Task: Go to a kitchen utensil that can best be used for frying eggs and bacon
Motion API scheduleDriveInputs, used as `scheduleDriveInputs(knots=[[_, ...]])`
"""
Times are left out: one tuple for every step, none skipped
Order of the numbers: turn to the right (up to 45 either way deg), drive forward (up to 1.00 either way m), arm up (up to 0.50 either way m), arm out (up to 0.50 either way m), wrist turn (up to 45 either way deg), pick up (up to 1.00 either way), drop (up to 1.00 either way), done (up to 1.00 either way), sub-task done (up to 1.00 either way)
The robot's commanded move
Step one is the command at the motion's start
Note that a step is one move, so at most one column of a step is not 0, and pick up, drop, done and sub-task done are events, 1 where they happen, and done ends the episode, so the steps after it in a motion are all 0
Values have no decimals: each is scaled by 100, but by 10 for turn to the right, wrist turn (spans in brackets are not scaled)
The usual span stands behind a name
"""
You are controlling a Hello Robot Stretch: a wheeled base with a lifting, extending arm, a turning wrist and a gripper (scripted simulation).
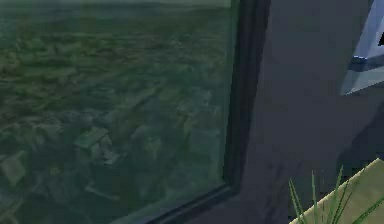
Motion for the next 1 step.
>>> scheduleDriveInputs(knots=[[-450,0,0,0,0,0,0,0,0]])
